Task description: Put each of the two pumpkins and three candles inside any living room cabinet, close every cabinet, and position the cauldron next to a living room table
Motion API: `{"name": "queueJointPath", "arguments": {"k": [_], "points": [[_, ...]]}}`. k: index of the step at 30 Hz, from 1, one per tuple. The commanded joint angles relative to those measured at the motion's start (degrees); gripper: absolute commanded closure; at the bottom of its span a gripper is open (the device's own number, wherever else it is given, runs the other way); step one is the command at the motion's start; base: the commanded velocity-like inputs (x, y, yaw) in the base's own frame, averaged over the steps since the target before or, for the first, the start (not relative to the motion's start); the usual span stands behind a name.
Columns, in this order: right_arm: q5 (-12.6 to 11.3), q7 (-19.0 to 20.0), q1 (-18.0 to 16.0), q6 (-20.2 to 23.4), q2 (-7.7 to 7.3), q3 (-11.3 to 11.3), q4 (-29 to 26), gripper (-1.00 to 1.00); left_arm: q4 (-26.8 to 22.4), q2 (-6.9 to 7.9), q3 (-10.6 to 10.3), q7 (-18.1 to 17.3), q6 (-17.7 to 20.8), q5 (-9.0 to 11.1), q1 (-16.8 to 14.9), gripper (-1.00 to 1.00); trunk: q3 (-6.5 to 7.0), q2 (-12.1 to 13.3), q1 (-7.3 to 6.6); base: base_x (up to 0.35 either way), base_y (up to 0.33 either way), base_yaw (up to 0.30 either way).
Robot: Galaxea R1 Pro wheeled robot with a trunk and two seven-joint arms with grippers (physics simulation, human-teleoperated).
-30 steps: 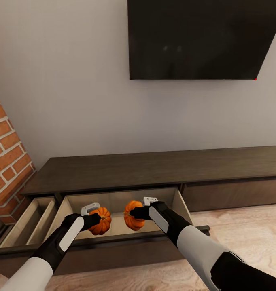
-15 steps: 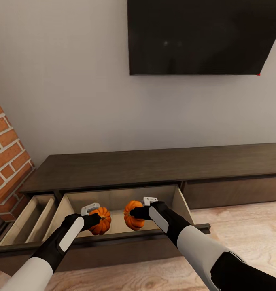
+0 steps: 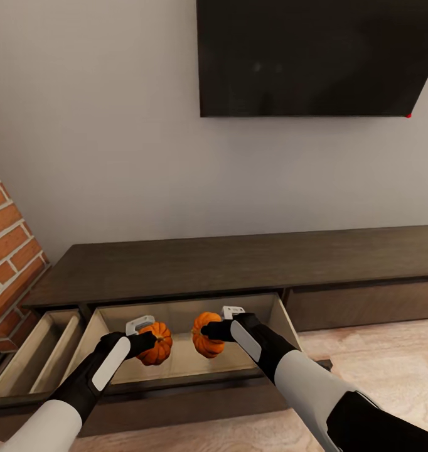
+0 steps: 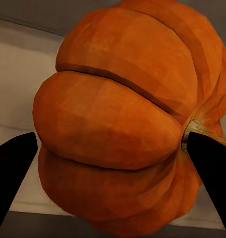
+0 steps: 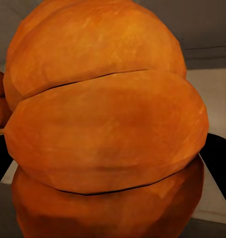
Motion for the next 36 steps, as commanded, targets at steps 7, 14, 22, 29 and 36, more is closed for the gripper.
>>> {"name": "queueJointPath", "arguments": {"k": [7, 14, 22, 29, 36], "points": [[-0.57, -0.67, -0.05, 0.11, -0.04, 0.36, -0.13, 1.00, -0.33, 0.07, -0.25, 2.16, 0.09, 0.56, -0.03, 1.00, -0.05, -0.02, 0.01, 0.129, 0.000, 0.000], [-0.57, -0.67, -0.05, 0.17, -0.04, 0.36, -0.16, 1.00, -0.37, 0.02, -0.20, 4.09, 0.23, 0.56, -0.06, 1.00, -0.50, -0.05, 0.06, 0.006, 0.000, 0.000], [-0.58, -0.75, -0.05, 0.20, -0.04, 0.36, -0.14, 1.00, -0.38, -0.01, -0.17, 4.19, 0.25, 0.60, -0.06, 1.00, -1.61, -0.12, 0.19, 0.000, 0.000, 0.000], [-0.58, -0.76, -0.05, 0.20, -0.04, 0.36, -0.12, 1.00, -0.37, -0.01, -0.16, 4.19, 0.25, 0.65, -0.04, 1.00, -2.49, -0.17, 0.29, 0.000, 0.000, 0.000], [-0.58, -0.76, -0.05, 0.20, -0.04, 0.36, -0.10, 1.00, -0.37, -0.01, -0.18, 4.19, 0.25, 0.65, -0.05, 1.00, -3.82, -0.25, 0.44, 0.000, 0.000, 0.000]]}}
